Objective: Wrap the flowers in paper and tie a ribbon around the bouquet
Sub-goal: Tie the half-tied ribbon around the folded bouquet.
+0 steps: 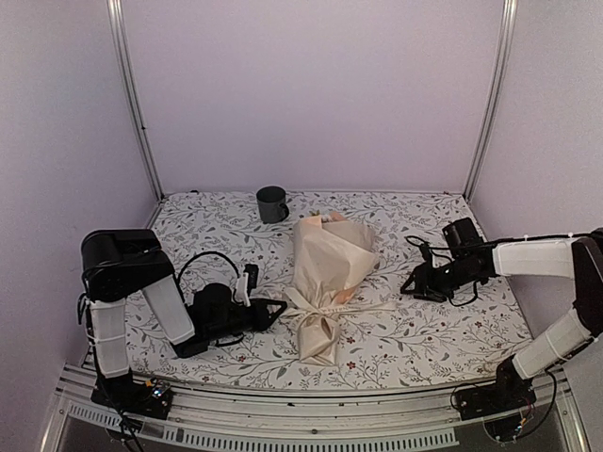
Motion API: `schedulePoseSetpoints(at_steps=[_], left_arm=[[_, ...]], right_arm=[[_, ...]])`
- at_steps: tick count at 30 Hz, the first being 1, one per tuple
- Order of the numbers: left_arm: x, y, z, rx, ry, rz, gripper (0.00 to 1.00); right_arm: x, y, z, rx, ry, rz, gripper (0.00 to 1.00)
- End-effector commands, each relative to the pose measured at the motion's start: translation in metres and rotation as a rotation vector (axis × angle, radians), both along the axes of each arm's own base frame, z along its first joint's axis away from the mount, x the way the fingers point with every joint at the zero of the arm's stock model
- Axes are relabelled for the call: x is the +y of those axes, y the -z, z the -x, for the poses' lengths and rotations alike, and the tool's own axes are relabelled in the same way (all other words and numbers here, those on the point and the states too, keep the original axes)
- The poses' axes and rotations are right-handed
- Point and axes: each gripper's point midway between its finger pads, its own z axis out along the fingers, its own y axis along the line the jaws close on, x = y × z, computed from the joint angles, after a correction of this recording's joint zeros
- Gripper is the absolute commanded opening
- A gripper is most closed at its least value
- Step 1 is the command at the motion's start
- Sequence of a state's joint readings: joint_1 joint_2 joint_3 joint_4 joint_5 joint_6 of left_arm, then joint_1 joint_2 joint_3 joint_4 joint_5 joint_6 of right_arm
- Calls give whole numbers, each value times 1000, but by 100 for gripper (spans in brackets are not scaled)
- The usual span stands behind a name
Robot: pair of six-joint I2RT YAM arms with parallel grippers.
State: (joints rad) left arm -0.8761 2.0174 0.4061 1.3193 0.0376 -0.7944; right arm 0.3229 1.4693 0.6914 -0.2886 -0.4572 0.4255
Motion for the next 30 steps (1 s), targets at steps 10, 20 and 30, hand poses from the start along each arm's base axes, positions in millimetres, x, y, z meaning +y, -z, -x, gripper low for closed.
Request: schedulePoseSetpoints(at_steps=[10,20,30], left_arm=[[6,17,0,30,3,-37,0],[7,17,1,28,5,-33,0],[6,18,0,30,8,-34,0]], right_arm=[[208,-105,34,-359,-627,-43,57],[260,-37,12,-287,-699,108,62],[279,-72,48,-255,-833,-131,0]])
